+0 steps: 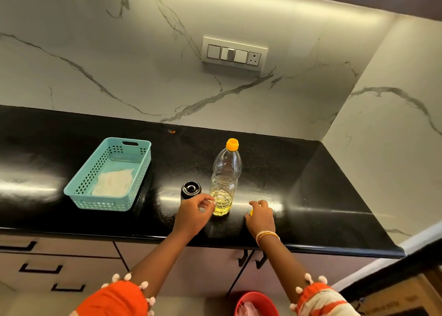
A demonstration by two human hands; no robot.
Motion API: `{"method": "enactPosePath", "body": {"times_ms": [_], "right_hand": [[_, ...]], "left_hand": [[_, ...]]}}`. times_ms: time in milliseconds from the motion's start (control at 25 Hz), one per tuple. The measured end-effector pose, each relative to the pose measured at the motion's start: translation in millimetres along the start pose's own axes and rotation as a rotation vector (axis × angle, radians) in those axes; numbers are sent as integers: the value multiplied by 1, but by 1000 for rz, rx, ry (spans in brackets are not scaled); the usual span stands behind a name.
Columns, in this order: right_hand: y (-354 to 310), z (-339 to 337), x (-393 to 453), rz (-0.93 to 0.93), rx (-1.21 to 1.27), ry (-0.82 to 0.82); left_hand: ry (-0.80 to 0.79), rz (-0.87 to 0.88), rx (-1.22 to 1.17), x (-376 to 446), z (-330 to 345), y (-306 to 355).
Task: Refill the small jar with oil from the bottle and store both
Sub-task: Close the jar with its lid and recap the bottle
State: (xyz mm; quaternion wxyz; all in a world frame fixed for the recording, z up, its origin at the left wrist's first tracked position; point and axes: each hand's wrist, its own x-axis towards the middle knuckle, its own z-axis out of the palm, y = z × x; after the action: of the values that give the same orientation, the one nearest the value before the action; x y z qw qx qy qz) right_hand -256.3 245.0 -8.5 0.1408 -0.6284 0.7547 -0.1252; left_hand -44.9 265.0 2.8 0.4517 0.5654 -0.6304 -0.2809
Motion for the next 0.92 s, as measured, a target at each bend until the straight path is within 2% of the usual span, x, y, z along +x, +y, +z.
{"method": "enactPosePath", "body": {"times_ms": [160,440,560,680,920], "right_hand": [[10,2,15,-8,-53,-76],[15,11,28,16,-49,-65],[5,1,30,17,144,-13],[-28,-29,33,-25,454,127],[-95,-122,30,-257,880,467]], "left_hand": [[90,171,108,10,6,16],[221,217,95,37,1,34],[244,230,67,48,-2,42],[241,172,-72,65,-3,62],[39,215,-215,101,-7,105]]}}
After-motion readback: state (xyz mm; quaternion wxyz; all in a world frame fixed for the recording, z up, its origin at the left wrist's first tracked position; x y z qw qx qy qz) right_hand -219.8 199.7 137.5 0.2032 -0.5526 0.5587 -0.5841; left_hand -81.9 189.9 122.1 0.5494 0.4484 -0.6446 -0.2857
